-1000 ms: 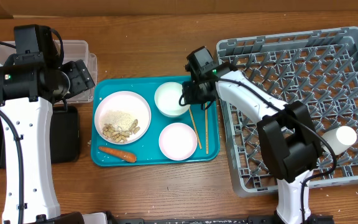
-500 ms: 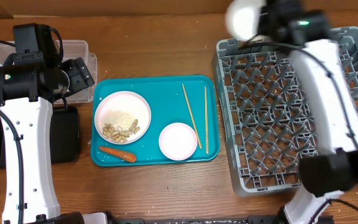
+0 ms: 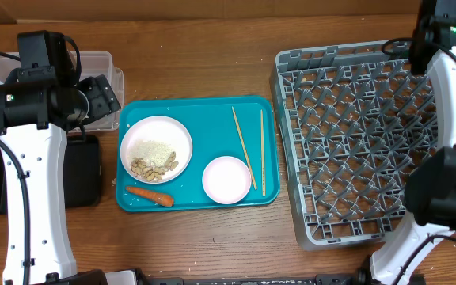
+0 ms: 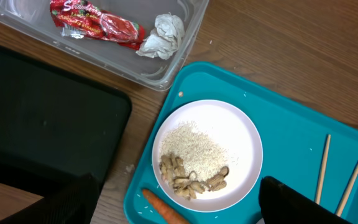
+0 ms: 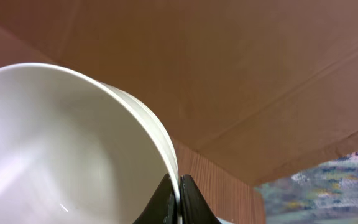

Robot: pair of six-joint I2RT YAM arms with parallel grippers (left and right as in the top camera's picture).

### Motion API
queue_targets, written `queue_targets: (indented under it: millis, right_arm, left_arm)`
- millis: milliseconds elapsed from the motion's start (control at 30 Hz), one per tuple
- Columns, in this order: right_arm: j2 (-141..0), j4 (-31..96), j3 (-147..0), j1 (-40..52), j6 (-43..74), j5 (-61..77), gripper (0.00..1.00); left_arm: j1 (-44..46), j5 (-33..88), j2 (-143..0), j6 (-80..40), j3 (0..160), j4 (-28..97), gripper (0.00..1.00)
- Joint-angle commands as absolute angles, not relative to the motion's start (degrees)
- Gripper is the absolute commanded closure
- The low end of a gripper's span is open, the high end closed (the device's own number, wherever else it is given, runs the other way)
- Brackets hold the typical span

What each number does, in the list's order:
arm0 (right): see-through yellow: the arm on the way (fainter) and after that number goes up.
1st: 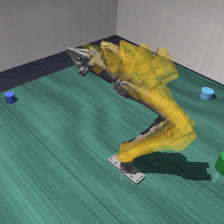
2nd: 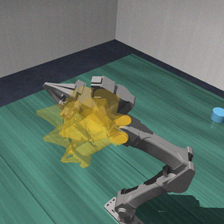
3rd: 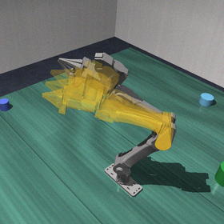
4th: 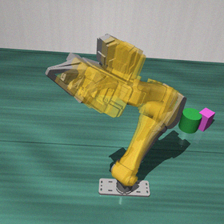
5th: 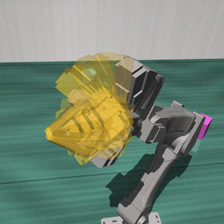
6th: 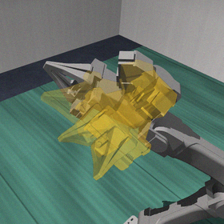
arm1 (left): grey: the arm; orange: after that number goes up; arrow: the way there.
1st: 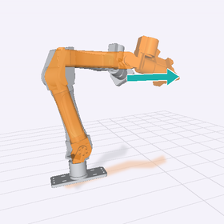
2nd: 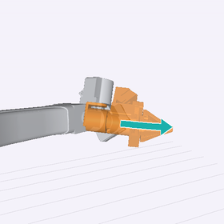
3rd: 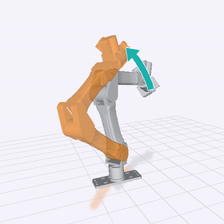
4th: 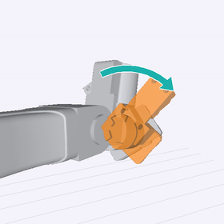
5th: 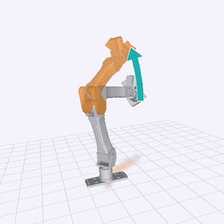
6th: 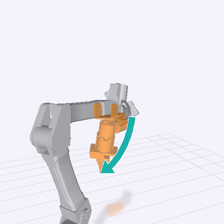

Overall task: Sort waste into correct bins and load items into the dishwasher
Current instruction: 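Grasp the white bowl on the tray with the right gripper, then place the white bowl upside down in the rack's back right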

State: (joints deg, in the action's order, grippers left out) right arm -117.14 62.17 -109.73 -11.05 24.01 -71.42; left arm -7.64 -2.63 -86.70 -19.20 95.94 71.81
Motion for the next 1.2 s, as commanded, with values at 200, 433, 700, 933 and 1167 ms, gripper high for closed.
queue_targets:
  millis: [200, 433, 700, 933, 1167]
  right_arm:
    - [-120.4, 60.5, -102.5, -9.4, 27.9, -64.4, 0.96]
    - [-120.4, 60.6, -97.1, -6.7, 28.6, -62.7, 0.93]
    - [-120.4, 62.1, -97.0, -2.2, 28.5, -60.4, 0.76]
    - [-120.2, 66.1, -97.0, 0.3, 28.6, -52.9, 0.39]
    - [-113.4, 67.6, -102.0, 1.4, 27.6, -41.3, 0.32]
  left_arm:
    - [-7.9, -3.0, -87.0, -19.7, 96.1, 72.2, 0.16]
    - [-7.9, -3.0, -87.0, -19.7, 96.1, 72.1, 0.16]
    - [-7.9, -3.0, -87.0, -19.7, 96.1, 72.2, 0.15]
    - [-7.9, -3.0, -87.0, -19.3, 96.1, 72.2, 0.15]
    - [-7.9, -3.0, -87.0, -19.3, 96.1, 72.2, 0.15]
